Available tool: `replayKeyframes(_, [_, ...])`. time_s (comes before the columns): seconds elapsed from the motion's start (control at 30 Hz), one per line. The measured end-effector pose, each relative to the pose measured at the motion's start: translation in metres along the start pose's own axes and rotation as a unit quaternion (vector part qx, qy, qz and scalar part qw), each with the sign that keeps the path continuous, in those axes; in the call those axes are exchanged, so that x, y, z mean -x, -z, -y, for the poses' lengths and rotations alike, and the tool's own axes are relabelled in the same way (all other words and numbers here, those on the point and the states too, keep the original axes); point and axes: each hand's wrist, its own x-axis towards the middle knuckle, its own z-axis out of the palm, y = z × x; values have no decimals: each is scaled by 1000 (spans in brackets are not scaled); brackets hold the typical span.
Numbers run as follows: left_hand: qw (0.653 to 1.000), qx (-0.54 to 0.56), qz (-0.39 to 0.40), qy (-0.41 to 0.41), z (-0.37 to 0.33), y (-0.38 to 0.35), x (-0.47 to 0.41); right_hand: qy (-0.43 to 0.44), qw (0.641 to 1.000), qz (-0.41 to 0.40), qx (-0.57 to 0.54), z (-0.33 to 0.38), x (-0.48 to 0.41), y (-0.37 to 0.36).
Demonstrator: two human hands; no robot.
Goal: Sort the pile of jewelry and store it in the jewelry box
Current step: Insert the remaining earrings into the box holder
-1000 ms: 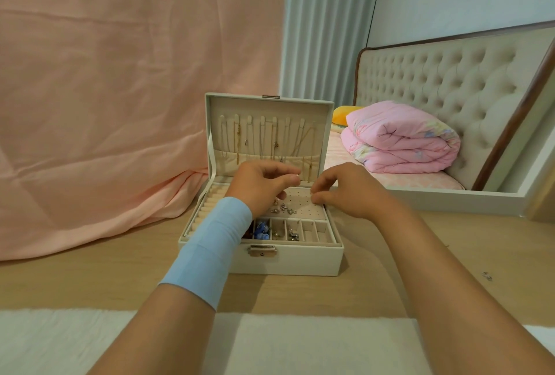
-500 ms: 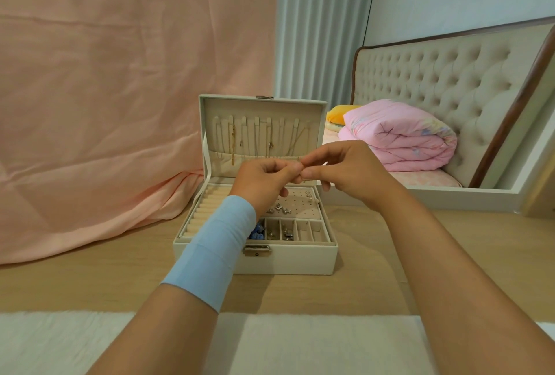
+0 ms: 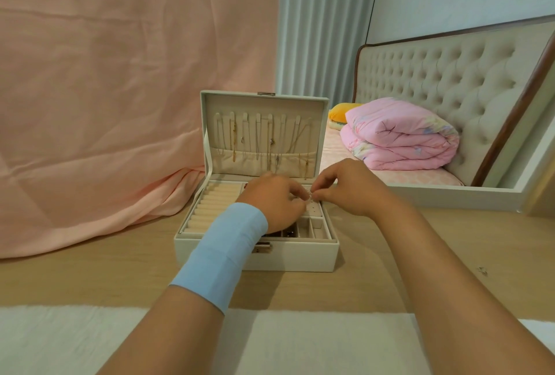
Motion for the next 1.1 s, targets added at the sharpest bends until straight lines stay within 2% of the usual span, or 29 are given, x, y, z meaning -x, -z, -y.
replayKeyframes(0.1, [998,-56,13,-35,-2,-2,-2,7,1000,1,7,4,0,1])
replayKeyframes(0.87, [998,-54,5,-41,1,-3,-3,13,999,51,-14,6,4,2])
replayKeyframes(1.1, [994,-77,-38,-72,-19,0,6,5,999,0,-46,-10,30,31])
